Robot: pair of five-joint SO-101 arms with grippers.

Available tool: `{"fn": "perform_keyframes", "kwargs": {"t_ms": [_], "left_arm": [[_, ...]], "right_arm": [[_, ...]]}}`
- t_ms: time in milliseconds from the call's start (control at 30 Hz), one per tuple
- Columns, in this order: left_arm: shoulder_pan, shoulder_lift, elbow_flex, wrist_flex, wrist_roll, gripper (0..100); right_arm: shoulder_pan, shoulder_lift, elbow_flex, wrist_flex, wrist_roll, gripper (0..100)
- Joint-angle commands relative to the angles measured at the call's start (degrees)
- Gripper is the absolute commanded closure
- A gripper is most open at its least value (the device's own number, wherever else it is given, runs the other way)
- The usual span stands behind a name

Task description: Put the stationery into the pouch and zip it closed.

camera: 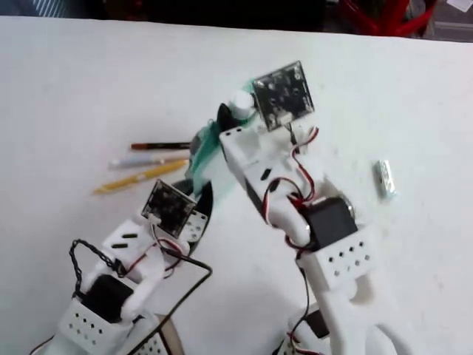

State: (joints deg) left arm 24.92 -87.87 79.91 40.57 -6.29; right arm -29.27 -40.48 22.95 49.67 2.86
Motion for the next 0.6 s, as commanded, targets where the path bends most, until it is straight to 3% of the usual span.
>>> {"fn": "perform_keyframes", "kwargs": {"t_ms": [0, 300, 467, 567], "left_arm": [[-0.7, -0.8, -0.4, -1.1, -0.7, 98], [-4.8, -0.8, -0.4, -1.6, -0.7, 98], [-4.8, -0.8, -0.4, -1.5, -0.7, 98], [-4.8, -1.1, 0.3, -1.6, -0.7, 98]], "right_arm": [[1.3, 0.1, -7.9, 5.5, -0.2, 59.3], [19.5, -3.4, -14.8, 8.7, -0.1, 68.3], [33.8, 2.8, -9.5, 9.1, 0.2, 68.6], [40.8, 10.0, -7.1, 9.2, 4.6, 68.6]]}}
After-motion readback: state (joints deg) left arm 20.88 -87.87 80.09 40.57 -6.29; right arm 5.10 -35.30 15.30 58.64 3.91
